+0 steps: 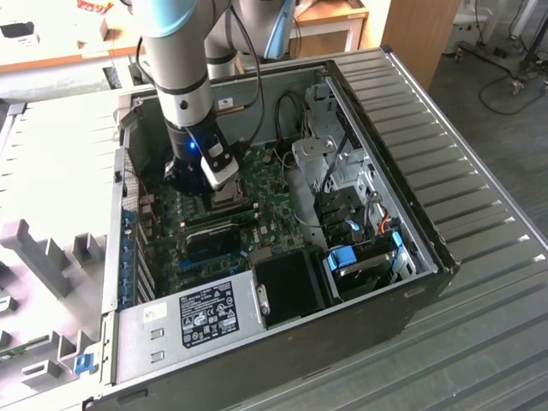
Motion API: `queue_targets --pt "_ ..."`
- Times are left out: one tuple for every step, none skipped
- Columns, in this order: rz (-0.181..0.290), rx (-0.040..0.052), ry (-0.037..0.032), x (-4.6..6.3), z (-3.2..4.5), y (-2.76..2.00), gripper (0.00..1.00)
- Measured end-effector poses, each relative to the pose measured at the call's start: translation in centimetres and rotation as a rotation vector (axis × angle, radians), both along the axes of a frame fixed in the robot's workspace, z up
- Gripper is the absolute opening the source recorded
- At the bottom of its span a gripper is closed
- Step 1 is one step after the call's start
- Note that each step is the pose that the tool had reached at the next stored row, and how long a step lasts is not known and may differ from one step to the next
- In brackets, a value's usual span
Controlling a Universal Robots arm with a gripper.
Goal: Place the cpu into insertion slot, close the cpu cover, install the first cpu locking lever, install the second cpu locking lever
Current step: 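Install the second cpu locking lever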
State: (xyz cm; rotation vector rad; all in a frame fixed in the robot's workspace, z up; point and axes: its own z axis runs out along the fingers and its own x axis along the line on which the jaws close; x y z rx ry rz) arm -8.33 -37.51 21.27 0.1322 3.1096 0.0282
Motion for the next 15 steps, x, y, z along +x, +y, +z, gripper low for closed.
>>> queue_targets --pt "0.0 0.0001 -0.0001 -0.1 -0.08 0.0 0.1" --pt "0.0 0.0001 -0.0001 -0.18 -0.15 0.0 0.1" --pt "0.0 0.0002 -0.0001 -0.23 -0.22 0.01 0.1" --pt "0.0 0.0002 -0.0001 -0.26 -0.28 0.0 0.1" --pt "0.0 0.0001 0.0 -0.28 -0.3 0.0 0.1" --pt "0.0 0.0001 -0.0001 -0.29 -0.34 0.0 0.1" --pt "0.0 0.0004 -0.0001 -0.31 -0.37 0.0 0.1" --pt "0.0 0.001 -0.0001 -0.34 -0.41 0.0 0.1" --pt "0.0 0.002 -0.0002 -0.37 -0.45 0.0 0.1" --pt "0.0 0.0028 -0.0002 -0.4 -0.49 0.0 0.1" --pt "0.0 0.0034 -0.0002 -0.43 -0.52 0.0 0.1" --pt "0.0 0.004 -0.0001 -0.46 -0.57 0.0 0.1" --pt "0.0 0.0051 0.0 -0.49 -0.61 0.0 0.1" --pt "0.0 0.0068 -0.0002 -0.51 -0.65 0.0 0.1" --pt "0.0 0.0094 -0.0001 -0.54 -0.68 0.0 0.1"
